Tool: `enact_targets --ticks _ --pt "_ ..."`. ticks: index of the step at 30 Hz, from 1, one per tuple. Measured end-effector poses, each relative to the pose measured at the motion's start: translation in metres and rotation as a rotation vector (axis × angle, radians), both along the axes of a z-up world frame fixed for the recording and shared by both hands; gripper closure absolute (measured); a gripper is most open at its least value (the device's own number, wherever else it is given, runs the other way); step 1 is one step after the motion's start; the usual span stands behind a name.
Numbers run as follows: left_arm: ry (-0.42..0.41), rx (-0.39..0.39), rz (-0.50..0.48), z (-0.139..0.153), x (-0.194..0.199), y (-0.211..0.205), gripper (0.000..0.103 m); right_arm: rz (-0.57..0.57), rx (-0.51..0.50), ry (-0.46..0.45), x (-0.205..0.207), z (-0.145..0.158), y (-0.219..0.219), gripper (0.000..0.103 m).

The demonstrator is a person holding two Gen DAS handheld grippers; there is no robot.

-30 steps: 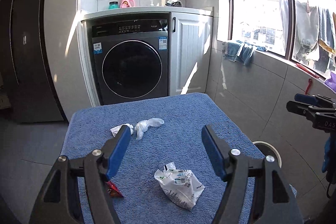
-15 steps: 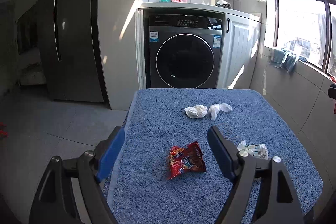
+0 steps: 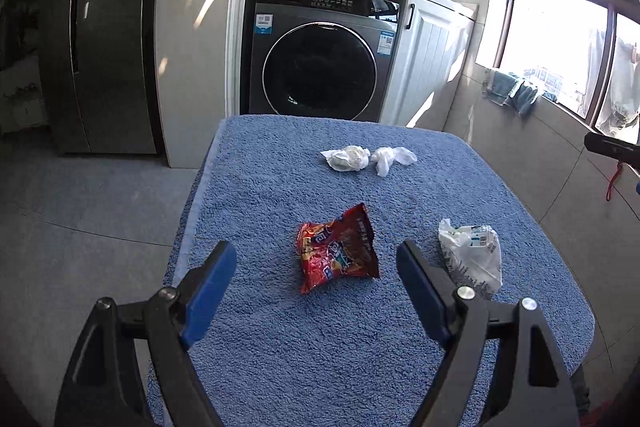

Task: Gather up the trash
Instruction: 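Move both open tools back to the towel, then grasp the red snack bag with the left tool while the right tool grasps the white milk pouch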

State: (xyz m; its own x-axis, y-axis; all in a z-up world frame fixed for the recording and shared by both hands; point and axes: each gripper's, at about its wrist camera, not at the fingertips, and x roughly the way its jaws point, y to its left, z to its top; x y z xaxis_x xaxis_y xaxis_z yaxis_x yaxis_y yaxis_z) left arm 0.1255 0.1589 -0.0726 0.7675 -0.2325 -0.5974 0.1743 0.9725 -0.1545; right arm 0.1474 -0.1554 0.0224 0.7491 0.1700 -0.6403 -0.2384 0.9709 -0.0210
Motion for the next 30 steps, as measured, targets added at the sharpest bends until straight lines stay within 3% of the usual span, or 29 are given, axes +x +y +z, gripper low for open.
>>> enact_targets --ticks 6,14,23,27,30 --pt "0.063 -0.022 -0.056 -0.017 0.024 0.002 0.021 0.006 0.012 0.051 0.020 -0.018 0.006 0.022" --pt "0.185 -0.067 -0.120 -0.044 0.064 0.012 0.022 0.026 0.041 0.171 0.045 -0.065 0.019 0.022" --pt "0.248 -0.092 -0.173 -0.064 0.087 0.002 0.023 0.081 0.091 0.302 0.059 -0.111 0.033 0.022" --pt "0.267 -0.070 -0.189 -0.069 0.093 -0.006 0.030 0.091 0.113 0.355 0.064 -0.130 0.036 0.021" --pt "0.284 -0.068 -0.195 -0.075 0.097 -0.011 0.042 0.104 0.119 0.391 0.066 -0.142 0.040 0.020"
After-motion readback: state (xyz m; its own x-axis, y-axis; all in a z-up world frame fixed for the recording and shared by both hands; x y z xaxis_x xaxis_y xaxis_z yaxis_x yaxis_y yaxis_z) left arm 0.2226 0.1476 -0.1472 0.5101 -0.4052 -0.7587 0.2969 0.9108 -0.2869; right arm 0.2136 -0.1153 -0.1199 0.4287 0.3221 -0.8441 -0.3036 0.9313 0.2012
